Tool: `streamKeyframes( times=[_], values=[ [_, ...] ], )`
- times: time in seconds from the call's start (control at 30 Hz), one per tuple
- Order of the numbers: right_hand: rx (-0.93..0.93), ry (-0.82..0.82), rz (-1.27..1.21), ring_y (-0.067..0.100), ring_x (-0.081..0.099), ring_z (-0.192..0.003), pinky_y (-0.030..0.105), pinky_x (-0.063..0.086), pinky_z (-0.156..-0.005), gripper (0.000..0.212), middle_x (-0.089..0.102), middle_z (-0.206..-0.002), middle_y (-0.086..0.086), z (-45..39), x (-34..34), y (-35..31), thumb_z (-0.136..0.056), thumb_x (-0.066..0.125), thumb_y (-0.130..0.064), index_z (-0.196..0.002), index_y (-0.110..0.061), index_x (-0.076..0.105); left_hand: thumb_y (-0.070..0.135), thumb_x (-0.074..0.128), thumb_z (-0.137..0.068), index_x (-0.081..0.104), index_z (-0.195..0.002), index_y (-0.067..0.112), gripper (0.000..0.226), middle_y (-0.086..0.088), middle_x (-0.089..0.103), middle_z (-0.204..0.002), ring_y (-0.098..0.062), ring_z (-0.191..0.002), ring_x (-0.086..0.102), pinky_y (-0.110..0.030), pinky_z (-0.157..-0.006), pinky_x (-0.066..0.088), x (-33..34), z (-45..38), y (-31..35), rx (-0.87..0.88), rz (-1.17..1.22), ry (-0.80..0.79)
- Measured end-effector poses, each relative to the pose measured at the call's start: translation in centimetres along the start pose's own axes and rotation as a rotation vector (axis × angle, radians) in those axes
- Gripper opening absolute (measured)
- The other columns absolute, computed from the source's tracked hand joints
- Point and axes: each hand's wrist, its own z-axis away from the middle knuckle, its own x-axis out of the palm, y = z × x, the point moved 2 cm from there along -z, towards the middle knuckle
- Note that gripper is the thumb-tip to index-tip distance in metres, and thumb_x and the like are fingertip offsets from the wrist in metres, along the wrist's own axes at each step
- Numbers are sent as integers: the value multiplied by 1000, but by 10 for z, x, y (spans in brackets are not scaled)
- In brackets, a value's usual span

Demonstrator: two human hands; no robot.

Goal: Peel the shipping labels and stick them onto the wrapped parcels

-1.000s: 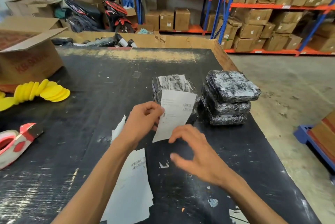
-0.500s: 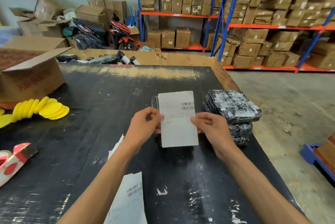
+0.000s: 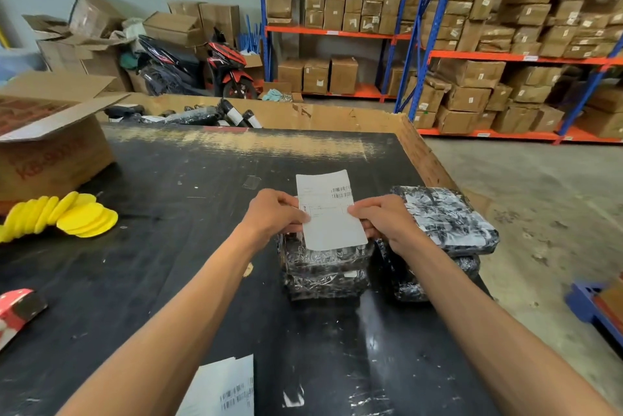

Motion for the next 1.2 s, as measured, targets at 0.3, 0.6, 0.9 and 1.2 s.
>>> streamKeyframes(
  times=[0.3, 0.6, 0.9, 1.2],
  values=[
    [-46, -28, 161, 13, 49, -43, 20, 45, -47, 14, 61, -51, 0, -4, -1, 0, -83, 80, -10, -92, 0, 75, -8, 79, -70, 64, -73, 3, 19, -7, 71, -80, -16, -57, 68, -21, -58, 59, 0, -5, -4, -38, -89, 29],
    [-71, 21, 254, 12, 50, -41, 27, 49, -55, 12, 61, -49, 2, -5, 2, 2, -81, 81, -9, -85, 1, 75, -9, 80, -67, 65, -70, 6, 21, -1, 65, -65, -14, -51, 66, -22, -56, 59, 6, -1, -2, 26, -284, 58],
    [-177, 22, 590, 3, 55, -37, 21, 53, -48, 32, 72, -62, 8, -2, 9, -10, -70, 90, -19, -82, 5, 73, 4, 81, -65, 65, -74, 6, 18, -5, 69, -75, -27, -77, 70, -36, -70, 58, 14, 2, 0, 65, -504, 140],
    [-169, -55, 663, 31, 55, -76, 38, 48, -70, 36, 57, -82, 21, 12, 20, -13, -78, 84, -18, -87, 1, 55, 6, 78, -73, 44, -124, 10, 61, -11, 62, -102, -25, -89, 61, -38, -72, 53, 9, 3, -7, 87, -486, 146]
  ],
)
